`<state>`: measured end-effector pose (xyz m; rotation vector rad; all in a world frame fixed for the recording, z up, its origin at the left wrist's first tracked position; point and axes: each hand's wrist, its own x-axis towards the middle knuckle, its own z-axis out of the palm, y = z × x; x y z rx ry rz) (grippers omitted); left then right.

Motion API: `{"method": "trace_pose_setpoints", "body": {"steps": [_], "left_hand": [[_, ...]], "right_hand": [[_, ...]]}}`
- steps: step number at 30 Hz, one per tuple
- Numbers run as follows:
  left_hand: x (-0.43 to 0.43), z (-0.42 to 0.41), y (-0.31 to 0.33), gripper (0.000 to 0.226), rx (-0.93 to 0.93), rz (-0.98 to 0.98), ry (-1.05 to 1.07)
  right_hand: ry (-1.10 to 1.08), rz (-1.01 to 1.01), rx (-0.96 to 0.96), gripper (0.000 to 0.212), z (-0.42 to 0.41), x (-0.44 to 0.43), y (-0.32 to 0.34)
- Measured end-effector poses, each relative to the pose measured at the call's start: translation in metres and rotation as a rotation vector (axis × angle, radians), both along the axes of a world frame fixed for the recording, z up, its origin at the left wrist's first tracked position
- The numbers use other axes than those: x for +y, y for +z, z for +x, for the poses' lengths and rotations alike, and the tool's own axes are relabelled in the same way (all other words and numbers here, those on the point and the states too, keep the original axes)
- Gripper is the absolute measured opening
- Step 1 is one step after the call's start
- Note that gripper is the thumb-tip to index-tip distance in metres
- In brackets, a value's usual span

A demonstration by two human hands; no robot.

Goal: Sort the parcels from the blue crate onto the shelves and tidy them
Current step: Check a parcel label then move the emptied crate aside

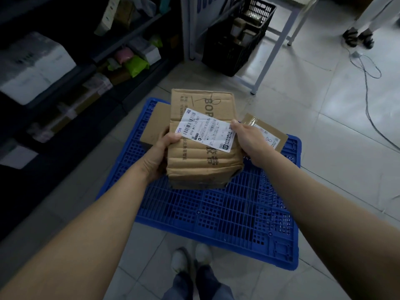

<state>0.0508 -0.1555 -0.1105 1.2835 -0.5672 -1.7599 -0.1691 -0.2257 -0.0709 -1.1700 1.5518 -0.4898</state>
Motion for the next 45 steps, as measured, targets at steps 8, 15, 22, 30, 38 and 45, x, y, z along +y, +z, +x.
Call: {"method": "trace_pose_setpoints", "body": {"steps": [8, 15, 22, 30, 38, 45], "left_hand": [[0.023, 0.064, 0.009, 0.086, -0.041, 0.039, 0.121], [0.056, 0.109, 0.006, 0.084, -0.009, 0.044, 0.206], [0.08, 0.128, 0.005, 0.085, -0.025, 0.021, 0.293], [0.104, 0.117, -0.008, 0.089, -0.05, 0.019, 0.437], [0.135, 0.065, -0.033, 0.071, -0.007, 0.061, 0.49], [0.155, 0.037, -0.062, 0.073, 0.003, 0.08, 0.592]], "right_hand": [[0.131, -0.002, -0.071, 0.041, 0.055, 0.004, 0.01], [0.248, 0.023, -0.08, 0.047, 0.112, 0.016, 0.005], [0.303, 0.04, -0.109, 0.045, 0.14, 0.026, -0.002], [0.381, 0.056, -0.104, 0.051, 0.134, 0.031, -0.015], [0.53, 0.088, 0.095, 0.038, 0.09, 0.035, -0.054], [0.603, 0.113, 0.234, 0.031, 0.054, 0.028, -0.096]]}}
